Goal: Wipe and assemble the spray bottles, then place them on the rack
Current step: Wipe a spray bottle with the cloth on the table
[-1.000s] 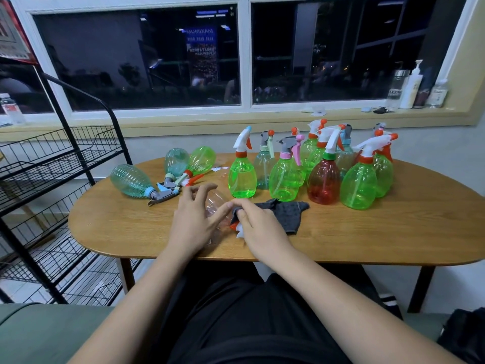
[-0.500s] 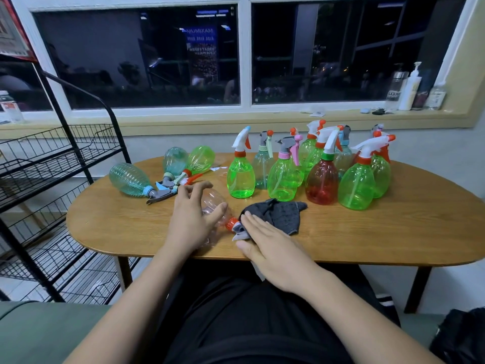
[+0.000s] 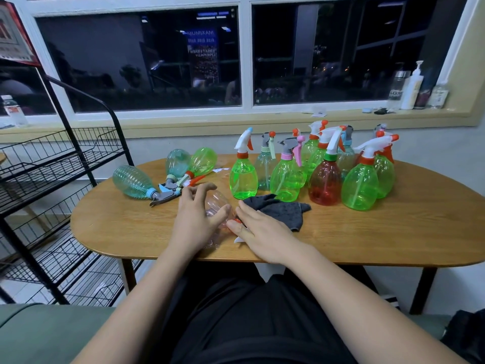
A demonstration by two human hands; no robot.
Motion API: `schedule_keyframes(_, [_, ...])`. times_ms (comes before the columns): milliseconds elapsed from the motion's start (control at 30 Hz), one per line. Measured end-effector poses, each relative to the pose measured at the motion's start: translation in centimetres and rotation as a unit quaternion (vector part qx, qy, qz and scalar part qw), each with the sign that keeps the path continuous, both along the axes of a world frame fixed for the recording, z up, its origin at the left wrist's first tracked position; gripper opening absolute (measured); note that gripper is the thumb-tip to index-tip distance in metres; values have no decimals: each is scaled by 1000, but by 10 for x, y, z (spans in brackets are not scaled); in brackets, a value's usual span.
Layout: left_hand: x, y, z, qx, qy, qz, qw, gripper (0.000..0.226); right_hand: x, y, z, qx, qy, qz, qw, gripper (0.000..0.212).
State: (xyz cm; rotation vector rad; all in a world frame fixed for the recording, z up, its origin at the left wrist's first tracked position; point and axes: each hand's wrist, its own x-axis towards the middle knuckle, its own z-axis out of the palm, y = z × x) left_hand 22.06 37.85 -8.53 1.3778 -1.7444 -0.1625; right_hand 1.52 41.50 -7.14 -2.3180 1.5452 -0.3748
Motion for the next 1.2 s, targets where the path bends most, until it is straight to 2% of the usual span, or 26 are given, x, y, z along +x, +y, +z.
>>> schedule_keyframes(333, [-3,4,1,12,-2,-6,1000,55,-24,19,-12,-14,-13,-18,1000,85])
schedule_keyframes(400, [-2,4,1,15,-7,5,1000,55,-28,13,-15,-10,-44,-34,998,76])
schedule_keyframes(500, [0,5,3,-33,-98,42,994,45,-34,4,-16,-11,-82,-61,995,55])
schedule_keyframes(567, [0,6,1,-112,-175,16,978,28,-37,3,-15,-28,-72,-71,994,48])
schedule_keyframes(633, [3,7,-2,-156,-214,-31,964,24,-38,5,-14,-46,-58,-78,994,46])
schedule_keyframes(767, [15,7,4,-133,-225,-72,962,31,-42,12,-11,-53,-71,-73,993,45])
schedule_keyframes(900, [25,12,17,-72,-288,-112,948,50,-51,16,-8,-49,-64,-74,994,49])
schedule_keyframes(1000, [31,10,20,-52,-336,-117,933,65,-58,10,-16,-79,-79,-108,988,37])
schedule_keyframes(1067, [34,6,20,-58,-339,-110,932,71,-60,6,-19,-102,-90,-131,982,25])
schedule_keyframes(1133, [34,2,20,-68,-329,-99,937,72,-60,4,-18,-113,-120,-147,975,20])
schedule_keyframes(1200, [34,1,20,-77,-313,-90,942,74,-60,3,-13,-101,-195,-167,961,20])
